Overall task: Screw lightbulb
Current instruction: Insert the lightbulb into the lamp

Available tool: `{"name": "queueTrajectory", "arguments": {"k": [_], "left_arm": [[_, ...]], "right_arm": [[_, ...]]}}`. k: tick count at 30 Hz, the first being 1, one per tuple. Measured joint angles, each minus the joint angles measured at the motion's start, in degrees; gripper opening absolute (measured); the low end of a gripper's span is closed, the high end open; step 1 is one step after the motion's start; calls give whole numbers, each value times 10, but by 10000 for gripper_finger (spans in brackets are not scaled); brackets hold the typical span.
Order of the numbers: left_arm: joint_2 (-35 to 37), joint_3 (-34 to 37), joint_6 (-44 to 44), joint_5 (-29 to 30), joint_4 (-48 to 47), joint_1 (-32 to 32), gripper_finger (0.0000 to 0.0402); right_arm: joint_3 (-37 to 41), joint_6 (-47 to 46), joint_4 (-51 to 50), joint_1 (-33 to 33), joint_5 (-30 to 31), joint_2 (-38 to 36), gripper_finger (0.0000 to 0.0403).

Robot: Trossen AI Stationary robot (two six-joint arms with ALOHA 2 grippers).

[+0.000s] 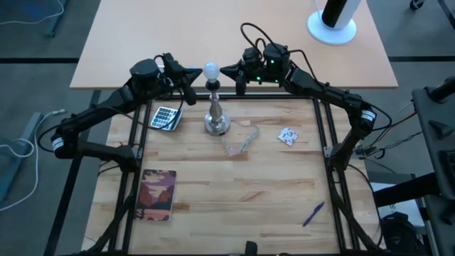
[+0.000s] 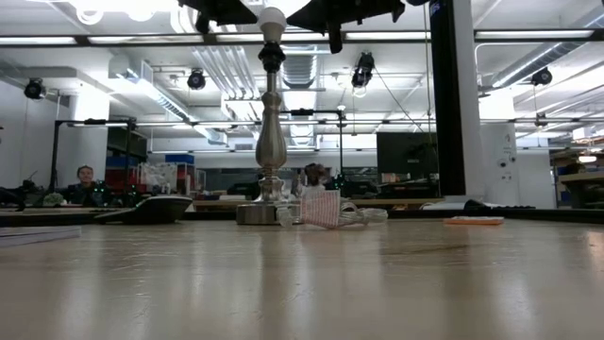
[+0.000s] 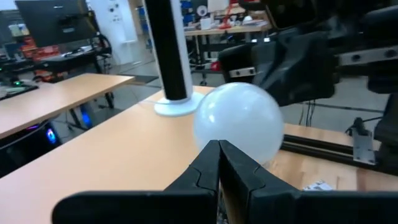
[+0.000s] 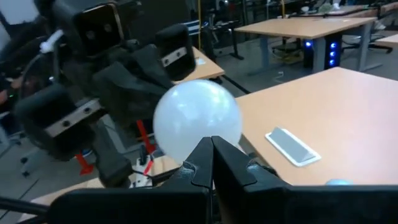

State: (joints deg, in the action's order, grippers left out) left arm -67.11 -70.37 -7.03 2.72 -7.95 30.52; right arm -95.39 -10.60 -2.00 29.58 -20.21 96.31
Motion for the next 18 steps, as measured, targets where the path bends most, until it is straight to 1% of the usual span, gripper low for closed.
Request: {"name": "queueTrajectory", "arguments": {"k": [4,8,12,15,18], "left_arm": [[-3,0,0,17,0,0,0],[-3,0,0,41,-2,0,0],[8,0,3,47,-6,0,0],[30,0,4,42,-1,0,0],[47,0,5,7,-2,0,0]], "right_arm": [[0,-4,4,-2,-28,0,0],[0,-7,5,-5,-29,-1,0],[0,-4,-1,-3,-20,-7,0],[0,2,-7,3,-15,-16,0],[0,13,-11,6,8,-24,0]]}}
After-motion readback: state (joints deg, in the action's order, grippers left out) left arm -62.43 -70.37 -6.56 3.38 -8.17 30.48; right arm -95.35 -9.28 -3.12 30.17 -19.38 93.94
